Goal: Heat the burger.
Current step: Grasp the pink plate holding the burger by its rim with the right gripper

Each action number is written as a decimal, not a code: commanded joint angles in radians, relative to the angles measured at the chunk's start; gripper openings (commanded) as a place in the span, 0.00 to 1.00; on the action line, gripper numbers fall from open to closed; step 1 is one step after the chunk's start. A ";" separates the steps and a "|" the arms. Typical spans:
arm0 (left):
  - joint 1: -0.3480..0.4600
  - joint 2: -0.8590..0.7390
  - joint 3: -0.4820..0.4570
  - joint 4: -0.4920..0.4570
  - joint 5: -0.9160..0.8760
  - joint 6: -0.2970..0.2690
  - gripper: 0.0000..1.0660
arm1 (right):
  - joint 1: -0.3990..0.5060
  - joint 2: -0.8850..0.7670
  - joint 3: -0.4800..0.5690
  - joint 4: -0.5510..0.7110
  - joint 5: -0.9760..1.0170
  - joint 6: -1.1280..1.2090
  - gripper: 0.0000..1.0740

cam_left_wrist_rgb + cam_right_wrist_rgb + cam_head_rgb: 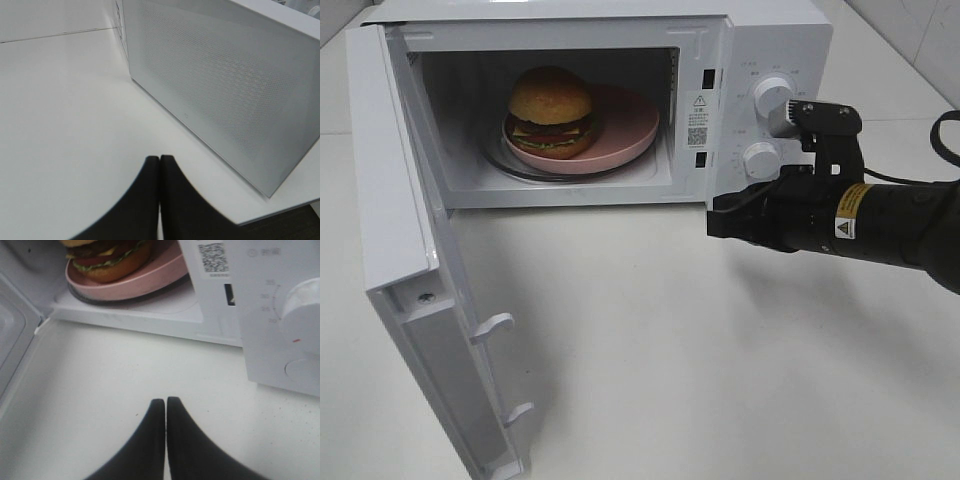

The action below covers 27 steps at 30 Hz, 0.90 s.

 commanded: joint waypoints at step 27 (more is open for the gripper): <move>0.004 -0.021 0.002 0.002 -0.013 0.000 0.00 | 0.079 -0.192 -0.279 0.454 1.185 -0.627 0.03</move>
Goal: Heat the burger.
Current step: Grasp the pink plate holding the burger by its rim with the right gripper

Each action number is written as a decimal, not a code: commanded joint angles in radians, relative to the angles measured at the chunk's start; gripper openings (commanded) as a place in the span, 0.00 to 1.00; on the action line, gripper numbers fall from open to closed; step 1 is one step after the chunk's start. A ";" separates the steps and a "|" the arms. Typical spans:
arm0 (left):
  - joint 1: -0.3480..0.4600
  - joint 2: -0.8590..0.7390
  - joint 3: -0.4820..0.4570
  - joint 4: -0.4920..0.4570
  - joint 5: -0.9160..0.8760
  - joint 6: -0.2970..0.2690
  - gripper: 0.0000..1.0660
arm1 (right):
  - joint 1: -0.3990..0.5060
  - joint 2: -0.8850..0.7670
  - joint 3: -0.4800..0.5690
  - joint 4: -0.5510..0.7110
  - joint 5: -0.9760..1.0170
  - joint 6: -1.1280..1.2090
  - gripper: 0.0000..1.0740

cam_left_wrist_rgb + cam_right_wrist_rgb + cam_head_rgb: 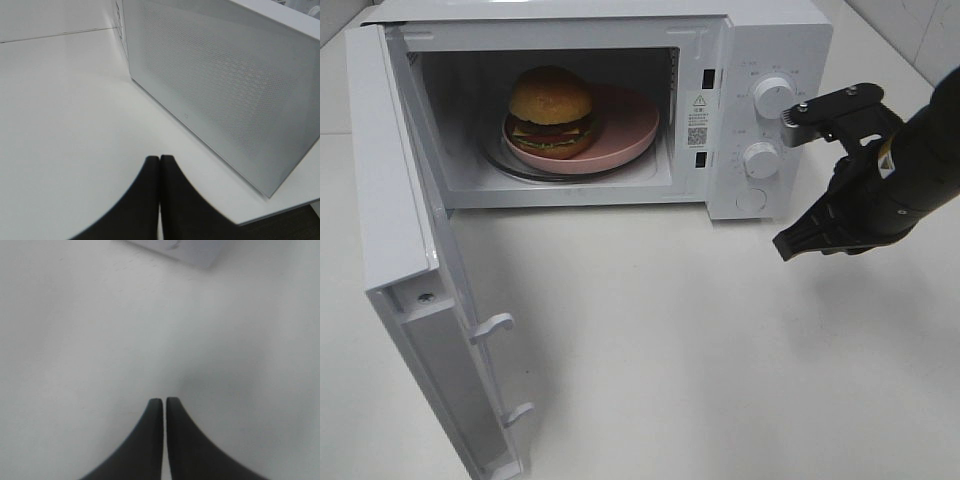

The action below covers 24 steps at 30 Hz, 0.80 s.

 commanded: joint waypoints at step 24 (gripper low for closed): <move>0.004 -0.021 0.002 0.002 -0.013 0.000 0.00 | 0.226 0.033 -0.315 0.505 0.184 -0.797 0.35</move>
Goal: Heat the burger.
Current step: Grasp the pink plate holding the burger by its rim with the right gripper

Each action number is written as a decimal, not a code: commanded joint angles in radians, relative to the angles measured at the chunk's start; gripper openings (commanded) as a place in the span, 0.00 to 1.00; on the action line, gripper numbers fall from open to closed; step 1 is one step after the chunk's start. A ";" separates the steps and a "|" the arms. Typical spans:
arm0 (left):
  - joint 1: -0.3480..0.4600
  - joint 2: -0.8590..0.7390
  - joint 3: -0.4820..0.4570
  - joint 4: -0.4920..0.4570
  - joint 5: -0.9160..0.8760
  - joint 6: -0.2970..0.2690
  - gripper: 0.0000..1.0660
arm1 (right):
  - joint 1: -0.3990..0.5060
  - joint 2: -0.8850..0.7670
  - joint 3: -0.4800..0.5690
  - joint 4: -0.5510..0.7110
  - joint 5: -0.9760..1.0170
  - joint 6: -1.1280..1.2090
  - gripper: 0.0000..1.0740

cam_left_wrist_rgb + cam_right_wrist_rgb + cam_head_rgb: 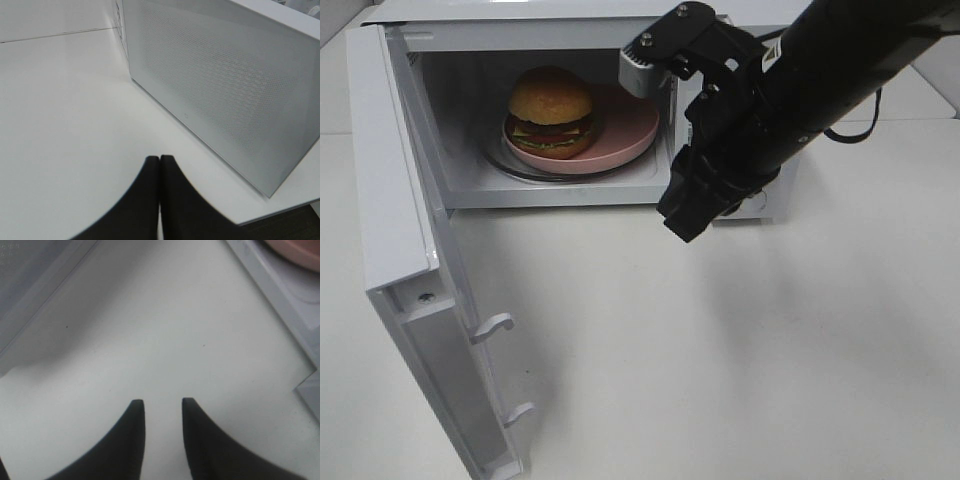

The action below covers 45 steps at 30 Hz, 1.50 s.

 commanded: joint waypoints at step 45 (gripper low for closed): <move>0.004 -0.021 0.002 0.002 -0.013 0.000 0.00 | 0.170 0.503 -0.451 -0.873 -0.220 0.353 0.56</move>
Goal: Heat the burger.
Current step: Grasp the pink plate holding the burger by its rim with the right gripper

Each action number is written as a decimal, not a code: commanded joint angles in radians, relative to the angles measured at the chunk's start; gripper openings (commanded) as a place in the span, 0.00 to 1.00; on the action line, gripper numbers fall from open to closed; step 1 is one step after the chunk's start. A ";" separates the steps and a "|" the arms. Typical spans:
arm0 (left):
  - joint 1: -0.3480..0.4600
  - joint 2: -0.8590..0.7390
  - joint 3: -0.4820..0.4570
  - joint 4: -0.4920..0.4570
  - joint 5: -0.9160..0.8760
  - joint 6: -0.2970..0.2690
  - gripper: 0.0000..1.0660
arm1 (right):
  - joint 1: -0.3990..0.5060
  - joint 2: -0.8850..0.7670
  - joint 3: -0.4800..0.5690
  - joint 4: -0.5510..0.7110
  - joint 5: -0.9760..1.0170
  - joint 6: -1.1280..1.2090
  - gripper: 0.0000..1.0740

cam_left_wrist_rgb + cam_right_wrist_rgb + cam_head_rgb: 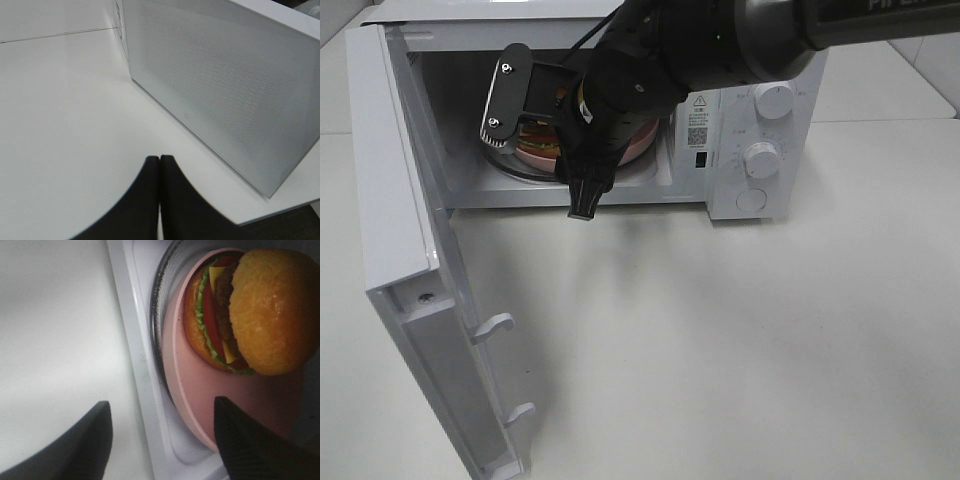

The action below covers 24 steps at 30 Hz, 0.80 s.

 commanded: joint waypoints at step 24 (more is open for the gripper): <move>0.004 -0.021 0.002 0.002 -0.013 0.000 0.00 | -0.029 0.197 -0.163 -0.218 0.011 0.186 0.64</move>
